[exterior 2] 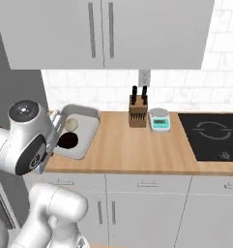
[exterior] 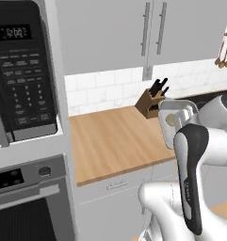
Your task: Take the meat container that has the shrimp and place it on the second highest rack of the freezer. Then take the vegetable container that has the avocado and garlic and place it on the highest rack of the freezer.
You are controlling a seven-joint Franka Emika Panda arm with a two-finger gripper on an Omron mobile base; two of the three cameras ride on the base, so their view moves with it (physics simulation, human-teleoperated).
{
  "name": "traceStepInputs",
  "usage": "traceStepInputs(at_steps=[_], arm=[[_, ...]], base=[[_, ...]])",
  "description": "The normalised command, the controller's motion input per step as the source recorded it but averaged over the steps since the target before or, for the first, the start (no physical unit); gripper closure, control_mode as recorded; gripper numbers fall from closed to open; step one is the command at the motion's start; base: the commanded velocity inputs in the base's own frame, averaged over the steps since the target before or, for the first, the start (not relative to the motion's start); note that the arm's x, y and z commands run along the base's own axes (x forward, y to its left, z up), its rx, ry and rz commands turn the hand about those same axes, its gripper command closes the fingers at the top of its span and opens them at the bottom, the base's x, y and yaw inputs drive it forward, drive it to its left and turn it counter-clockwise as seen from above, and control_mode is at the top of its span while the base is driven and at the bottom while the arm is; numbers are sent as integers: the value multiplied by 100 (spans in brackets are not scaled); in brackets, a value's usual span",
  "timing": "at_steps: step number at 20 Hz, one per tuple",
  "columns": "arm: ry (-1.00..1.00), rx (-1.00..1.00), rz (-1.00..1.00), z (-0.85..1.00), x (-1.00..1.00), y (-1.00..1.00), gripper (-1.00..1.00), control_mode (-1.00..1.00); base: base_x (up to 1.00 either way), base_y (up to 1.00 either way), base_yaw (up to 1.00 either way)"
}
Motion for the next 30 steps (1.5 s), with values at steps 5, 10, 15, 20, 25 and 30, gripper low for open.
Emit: traceStepInputs(at_steps=[5, 10, 15, 20, 25, 30], arm=[[0, 0, 0, 0, 0, 0, 100, 100], [0, 0, 0, 0, 0, 0, 100, 100], [0, 0, 0, 0, 0, 0, 100, 100], [0, 0, 0, 0, 0, 0, 100, 100], [0, 0, 0, 0, 0, 0, 100, 100], [0, 0, 0, 0, 0, 0, 100, 100]], base=[[-93, 88, 7], [-54, 100, 17], [-24, 100, 22], [-21, 100, 26], [-13, 100, 24], [0, 100, 23]])
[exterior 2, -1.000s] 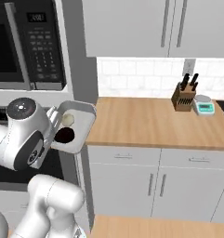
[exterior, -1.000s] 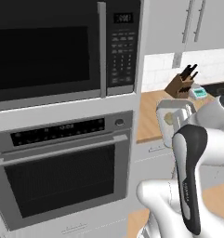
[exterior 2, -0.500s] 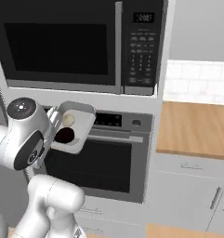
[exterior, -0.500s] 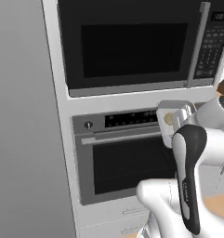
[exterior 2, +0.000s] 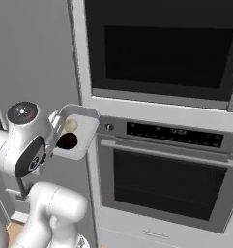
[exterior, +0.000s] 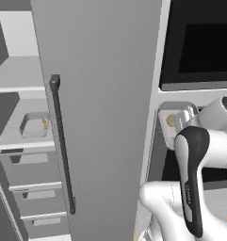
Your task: Take the meat container that has the shrimp and place it on the second highest rack of the freezer. Then take the vegetable container that has the avocado and garlic and place it on the highest rack of the freezer.
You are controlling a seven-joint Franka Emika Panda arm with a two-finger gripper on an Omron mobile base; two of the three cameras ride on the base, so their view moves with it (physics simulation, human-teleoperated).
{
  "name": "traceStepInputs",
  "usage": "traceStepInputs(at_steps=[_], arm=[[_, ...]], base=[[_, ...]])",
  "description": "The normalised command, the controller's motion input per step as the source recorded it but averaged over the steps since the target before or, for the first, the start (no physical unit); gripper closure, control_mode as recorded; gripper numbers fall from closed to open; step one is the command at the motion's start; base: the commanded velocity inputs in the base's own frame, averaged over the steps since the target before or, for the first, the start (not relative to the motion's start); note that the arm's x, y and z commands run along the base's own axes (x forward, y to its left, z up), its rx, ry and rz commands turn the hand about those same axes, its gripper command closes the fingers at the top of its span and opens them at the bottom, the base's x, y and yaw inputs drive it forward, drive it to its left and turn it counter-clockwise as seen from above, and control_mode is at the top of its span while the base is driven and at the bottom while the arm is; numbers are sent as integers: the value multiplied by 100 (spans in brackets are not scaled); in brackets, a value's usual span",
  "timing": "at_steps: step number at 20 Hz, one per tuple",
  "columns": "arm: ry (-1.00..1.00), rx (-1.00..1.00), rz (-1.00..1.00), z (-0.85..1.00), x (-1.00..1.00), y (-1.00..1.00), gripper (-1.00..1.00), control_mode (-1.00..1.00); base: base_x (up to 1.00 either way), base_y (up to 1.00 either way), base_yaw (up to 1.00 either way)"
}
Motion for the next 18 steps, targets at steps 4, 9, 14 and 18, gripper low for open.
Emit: traceStepInputs(at_steps=[4, 9, 14, 18], arm=[[0, 0, 0, 0, 0, 0, 100, 100], [0, 0, 0, 0, 0, 0, 100, 100], [0, 0, 0, 0, 0, 0, 100, 100], [0, 0, 0, 0, 0, 0, 100, 100]], base=[[-2, 100, 22], [-23, 82, 16], [15, 91, 6], [18, 67, 6]])
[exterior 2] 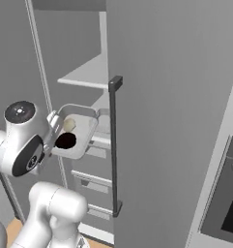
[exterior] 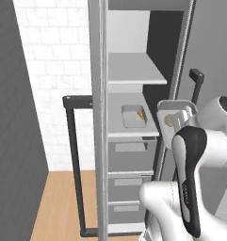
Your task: Take the meat container that has the shrimp and place it on the second highest rack of the freezer. Then take the vegetable container that has the avocado and garlic and place it on the highest rack of the freezer.
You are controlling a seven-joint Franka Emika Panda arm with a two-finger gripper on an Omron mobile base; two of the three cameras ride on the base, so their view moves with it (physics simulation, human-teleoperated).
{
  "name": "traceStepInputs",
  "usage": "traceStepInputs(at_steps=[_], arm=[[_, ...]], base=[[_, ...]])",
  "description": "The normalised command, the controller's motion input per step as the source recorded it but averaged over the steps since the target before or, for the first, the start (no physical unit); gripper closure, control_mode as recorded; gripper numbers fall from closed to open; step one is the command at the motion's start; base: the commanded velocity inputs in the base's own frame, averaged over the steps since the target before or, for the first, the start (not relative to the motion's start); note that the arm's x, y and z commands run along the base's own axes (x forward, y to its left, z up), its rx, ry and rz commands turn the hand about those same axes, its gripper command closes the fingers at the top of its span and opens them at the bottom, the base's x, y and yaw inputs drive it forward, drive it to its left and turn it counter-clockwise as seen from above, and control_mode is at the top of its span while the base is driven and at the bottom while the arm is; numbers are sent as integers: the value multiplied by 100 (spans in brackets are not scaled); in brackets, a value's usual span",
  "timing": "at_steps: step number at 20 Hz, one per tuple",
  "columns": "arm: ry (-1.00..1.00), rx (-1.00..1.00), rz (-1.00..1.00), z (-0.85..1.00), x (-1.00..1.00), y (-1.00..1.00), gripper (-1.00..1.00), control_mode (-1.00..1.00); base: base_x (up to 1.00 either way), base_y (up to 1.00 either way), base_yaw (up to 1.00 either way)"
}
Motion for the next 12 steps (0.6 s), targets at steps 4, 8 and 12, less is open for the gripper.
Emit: traceStepInputs(at_steps=[4, 8, 12], arm=[[0, 0, 0, 0, 0, 0, 100, 100], [0, 0, 0, 0, 0, 0, 100, 100], [-3, -1, 9, 12, 1, 15, 100, -100]], base=[[34, 15, 1], [29, 2, 7], [12, 22, 9]])
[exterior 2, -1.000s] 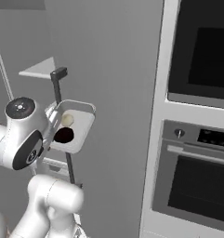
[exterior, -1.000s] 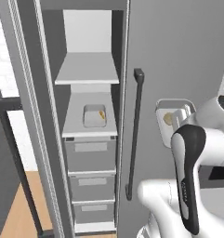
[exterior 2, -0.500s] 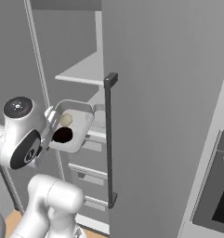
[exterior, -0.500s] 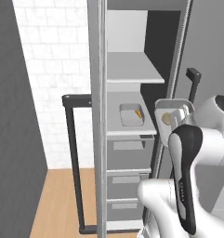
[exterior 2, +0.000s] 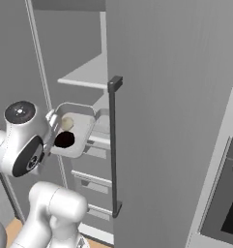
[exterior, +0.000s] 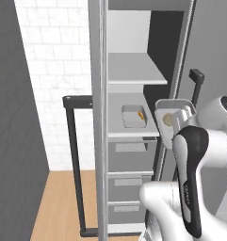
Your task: Take the meat container that has the shrimp and place it on the second highest rack of the freezer. Then take the vegetable container that has the avocado and garlic and place it on the highest rack of the freezer.
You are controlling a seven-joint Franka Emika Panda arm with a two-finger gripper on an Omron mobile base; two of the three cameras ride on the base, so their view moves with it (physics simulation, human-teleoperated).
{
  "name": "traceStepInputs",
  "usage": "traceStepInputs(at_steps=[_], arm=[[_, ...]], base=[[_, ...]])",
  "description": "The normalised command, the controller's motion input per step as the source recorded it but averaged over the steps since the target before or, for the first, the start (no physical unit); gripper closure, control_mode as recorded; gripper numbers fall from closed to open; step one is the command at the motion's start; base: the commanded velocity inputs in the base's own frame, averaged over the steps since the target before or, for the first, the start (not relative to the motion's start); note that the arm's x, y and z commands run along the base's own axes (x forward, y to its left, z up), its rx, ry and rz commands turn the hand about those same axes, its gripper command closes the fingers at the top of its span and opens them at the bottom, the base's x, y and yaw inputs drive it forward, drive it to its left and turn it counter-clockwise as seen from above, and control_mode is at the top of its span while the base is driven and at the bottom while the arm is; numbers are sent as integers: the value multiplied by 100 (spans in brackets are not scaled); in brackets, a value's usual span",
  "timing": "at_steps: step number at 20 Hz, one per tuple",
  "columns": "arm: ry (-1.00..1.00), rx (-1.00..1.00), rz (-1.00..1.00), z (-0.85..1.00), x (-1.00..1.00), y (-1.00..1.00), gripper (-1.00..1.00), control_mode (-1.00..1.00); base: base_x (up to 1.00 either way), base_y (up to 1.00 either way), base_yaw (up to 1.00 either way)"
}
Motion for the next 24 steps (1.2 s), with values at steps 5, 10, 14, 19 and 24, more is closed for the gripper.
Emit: traceStepInputs(at_steps=[5, 10, 14, 19, 24], arm=[[-13, -6, 19, 83, 26, 23, 100, -100], [0, -1, 12, 67, 85, 1, 100, -100], [0, 0, 11, 36, 87, 2, 100, -100], [0, -1, 2, 19, 71, 1, 100, -100], [2, -3, -7, 3, 66, 0, 100, -100]], base=[[0, 0, 0], [0, 0, 0], [0, 0, 0], [0, 0, 0], [0, 0, 0]])
